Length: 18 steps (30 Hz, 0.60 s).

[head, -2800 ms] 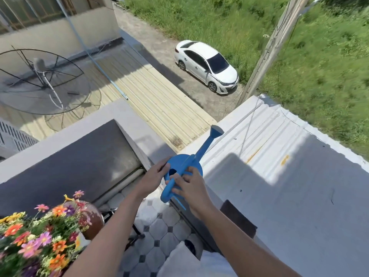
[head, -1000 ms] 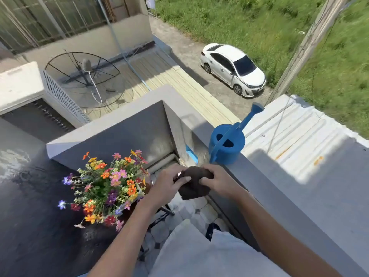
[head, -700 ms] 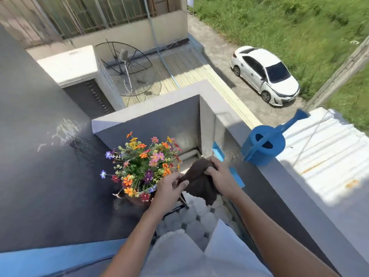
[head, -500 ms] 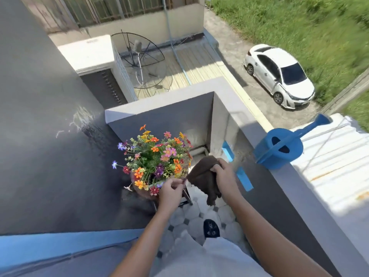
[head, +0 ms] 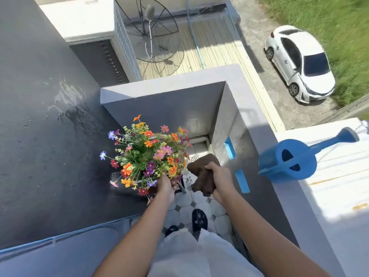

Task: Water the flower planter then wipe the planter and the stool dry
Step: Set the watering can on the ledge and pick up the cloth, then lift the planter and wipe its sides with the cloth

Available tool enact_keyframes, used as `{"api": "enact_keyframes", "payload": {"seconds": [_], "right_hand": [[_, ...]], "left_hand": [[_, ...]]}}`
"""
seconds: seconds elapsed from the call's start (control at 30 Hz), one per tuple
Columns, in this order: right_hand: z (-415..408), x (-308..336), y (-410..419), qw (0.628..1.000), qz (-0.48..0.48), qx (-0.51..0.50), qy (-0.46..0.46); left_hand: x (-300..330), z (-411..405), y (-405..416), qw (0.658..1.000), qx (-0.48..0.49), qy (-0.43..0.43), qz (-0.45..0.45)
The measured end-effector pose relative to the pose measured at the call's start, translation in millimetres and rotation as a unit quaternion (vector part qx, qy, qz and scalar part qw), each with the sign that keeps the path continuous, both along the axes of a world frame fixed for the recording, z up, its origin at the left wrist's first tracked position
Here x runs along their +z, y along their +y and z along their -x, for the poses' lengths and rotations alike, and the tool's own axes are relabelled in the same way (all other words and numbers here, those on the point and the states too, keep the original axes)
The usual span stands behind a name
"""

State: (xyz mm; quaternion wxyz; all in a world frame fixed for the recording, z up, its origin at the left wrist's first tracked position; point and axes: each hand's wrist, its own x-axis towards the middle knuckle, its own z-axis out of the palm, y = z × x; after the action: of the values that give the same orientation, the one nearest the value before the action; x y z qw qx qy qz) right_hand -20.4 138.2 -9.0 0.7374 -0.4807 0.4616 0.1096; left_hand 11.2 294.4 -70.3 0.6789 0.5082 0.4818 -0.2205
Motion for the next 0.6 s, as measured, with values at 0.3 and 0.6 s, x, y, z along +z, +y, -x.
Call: {"api": "enact_keyframes", "payload": {"seconds": [0.3, 0.6], "right_hand": [[-27, -14, -21, 0.995, -0.099, 0.004, 0.032], [-40, -1, 3, 0.996, -0.018, 0.066, -0.053]], "left_hand": [[-26, -13, -3, 0.997, 0.053, 0.037, -0.036], [19, -21, 37, 0.995, 0.069, -0.058, -0.036]]}}
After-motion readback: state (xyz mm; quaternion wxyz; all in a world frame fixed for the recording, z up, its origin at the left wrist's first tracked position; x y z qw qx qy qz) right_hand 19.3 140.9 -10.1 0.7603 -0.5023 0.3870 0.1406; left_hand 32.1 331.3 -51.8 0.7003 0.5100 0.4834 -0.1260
